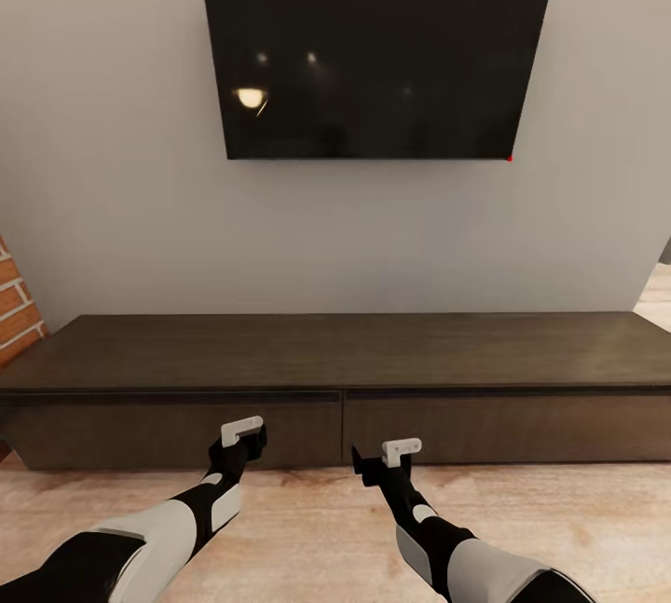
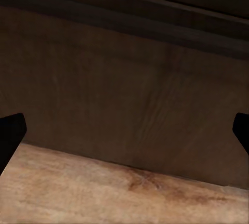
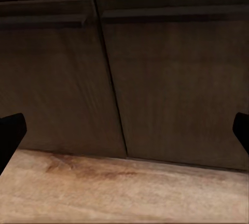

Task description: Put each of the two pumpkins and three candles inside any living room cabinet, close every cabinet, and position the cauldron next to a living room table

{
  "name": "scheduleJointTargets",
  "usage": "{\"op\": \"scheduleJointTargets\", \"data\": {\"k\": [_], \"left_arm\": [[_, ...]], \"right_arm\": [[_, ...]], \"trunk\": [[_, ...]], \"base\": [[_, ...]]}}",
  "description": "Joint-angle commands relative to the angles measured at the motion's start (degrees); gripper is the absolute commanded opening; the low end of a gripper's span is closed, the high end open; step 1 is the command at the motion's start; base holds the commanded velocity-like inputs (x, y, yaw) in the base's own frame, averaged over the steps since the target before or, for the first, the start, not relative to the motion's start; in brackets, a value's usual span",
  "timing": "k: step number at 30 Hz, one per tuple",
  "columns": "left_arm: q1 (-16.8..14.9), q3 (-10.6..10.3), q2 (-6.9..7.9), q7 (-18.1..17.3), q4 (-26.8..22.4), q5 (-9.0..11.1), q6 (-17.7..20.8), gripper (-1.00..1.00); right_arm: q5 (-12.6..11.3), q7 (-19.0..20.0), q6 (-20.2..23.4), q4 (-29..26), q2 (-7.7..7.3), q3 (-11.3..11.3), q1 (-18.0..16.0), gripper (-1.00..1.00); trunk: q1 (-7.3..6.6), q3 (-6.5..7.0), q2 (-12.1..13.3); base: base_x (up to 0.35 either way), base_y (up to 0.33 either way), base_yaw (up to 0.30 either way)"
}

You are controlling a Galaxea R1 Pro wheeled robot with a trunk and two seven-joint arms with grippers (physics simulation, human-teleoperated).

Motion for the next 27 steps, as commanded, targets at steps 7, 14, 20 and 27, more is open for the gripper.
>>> {"op": "scheduleJointTargets", "data": {"k": [7, 14, 20, 27], "left_arm": [[-0.09, -0.48, 0.0, 0.24, 0.21, 0.22, -0.33, 1.0], [-0.09, -0.48, -0.02, 0.24, 0.21, 0.22, -0.33, 1.0], [-0.09, -0.48, 0.01, 0.24, 0.21, 0.22, -0.33, 1.0], [-0.09, -0.51, -0.01, 0.24, 0.21, 0.22, -0.36, 1.0]], "right_arm": [[-0.8, 0.05, 3.24, 0.03, 0.01, 0.03, -0.05, 1.0], [-0.81, 0.05, 3.37, 0.1, 0.01, 0.01, -0.04, 1.0], [-0.79, 0.05, 3.45, 0.11, 0.01, -0.05, -0.05, 1.0], [-0.87, 0.05, 3.39, 0.11, 0.01, 0.0, -0.05, 1.0]], "trunk": [[-0.01, -0.05, -0.03], [-0.01, 0.11, -0.03], [-0.01, 0.28, -0.03], [-0.01, 0.33, -0.03]], "base": [[0.0, 0.0, -0.058], [0.0, 0.0, -0.258], [0.0, 0.0, -0.288], [0.0, 0.0, -0.067]]}}
